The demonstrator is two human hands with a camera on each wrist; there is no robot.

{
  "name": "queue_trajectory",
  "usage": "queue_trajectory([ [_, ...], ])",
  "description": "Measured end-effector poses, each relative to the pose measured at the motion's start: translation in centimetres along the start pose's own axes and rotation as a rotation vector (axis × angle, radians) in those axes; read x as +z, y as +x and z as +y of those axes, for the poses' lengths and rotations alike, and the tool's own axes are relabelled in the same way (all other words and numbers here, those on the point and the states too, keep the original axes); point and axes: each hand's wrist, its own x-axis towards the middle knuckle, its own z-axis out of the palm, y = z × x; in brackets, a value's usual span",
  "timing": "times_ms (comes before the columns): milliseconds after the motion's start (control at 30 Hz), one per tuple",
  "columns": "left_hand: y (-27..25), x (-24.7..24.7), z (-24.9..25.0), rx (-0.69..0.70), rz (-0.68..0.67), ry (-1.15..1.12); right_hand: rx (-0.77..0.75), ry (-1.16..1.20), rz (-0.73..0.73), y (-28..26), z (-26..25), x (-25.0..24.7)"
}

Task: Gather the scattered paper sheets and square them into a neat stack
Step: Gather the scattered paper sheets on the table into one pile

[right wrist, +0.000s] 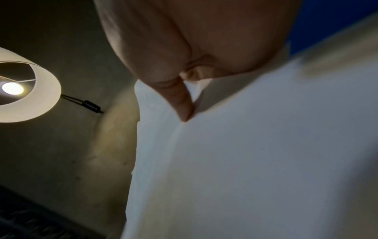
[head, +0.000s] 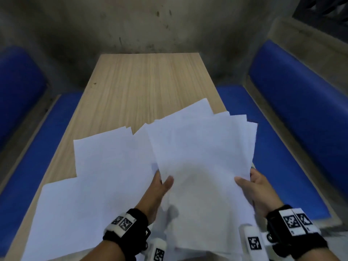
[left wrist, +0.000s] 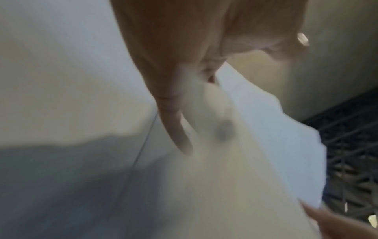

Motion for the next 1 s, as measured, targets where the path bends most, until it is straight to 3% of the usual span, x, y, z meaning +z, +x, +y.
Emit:
queue_trajectory([
  [100, -1.0, -1.2, 0.7, 0.017, 0.065, 0.074, 0.104, 0.027, -0.133, -1.3, 2.4, 3.0],
  [233, -2.5, -3.1, 0.3, 0.012, 0.137, 0.219, 0.159, -0.004, 0.011, -0.4, 5.8, 4.6],
  [300, -3.4, -5.2, -1.1, -0.005, 0.354, 0.304, 0.150, -0.057, 0.135, 0.4, 6.7, 4.6],
  [333, -3.9, -6.6, -1.9, -0.034, 0.537, 0.356, 0.158, -0.067, 0.176, 0.8, 7.0, 4.4],
  [400, -5.4, -9.2, -3.4, -0.163, 0.856, 0.458, 0.174, -0.095, 0.227, 1.3, 7.5, 4.2],
  [433, -6.0, -10.2, -4.0, -0.251, 0.927, 0.483, 0.177, -0.131, 0.249, 1.7, 7.8, 4.2],
  [500, -6.7, -11.3, -4.9, -0.364, 0.905, 0.491, 0.185, -0.210, 0.280, 2.3, 8.6, 4.5],
  [633, -5.5, -10.7, -4.6, -0.251, 0.750, 0.449, 0.224, -0.328, 0.280, 2.8, 9.5, 5.8],
  [800, -4.1, -10.2, -3.0, -0.255, 0.677, 0.388, 0.245, -0.349, 0.304, 3.2, 9.6, 6.8],
  [900, -4.9, -10.3, -2.9, -0.160, 0.735, 0.316, 0.253, -0.331, 0.303, 3.3, 9.3, 6.9],
  [1000, -7.1, -11.1, -4.4, -0.184, 0.894, 0.074, 0.240, -0.256, 0.309, 3.2, 8.6, 7.2],
])
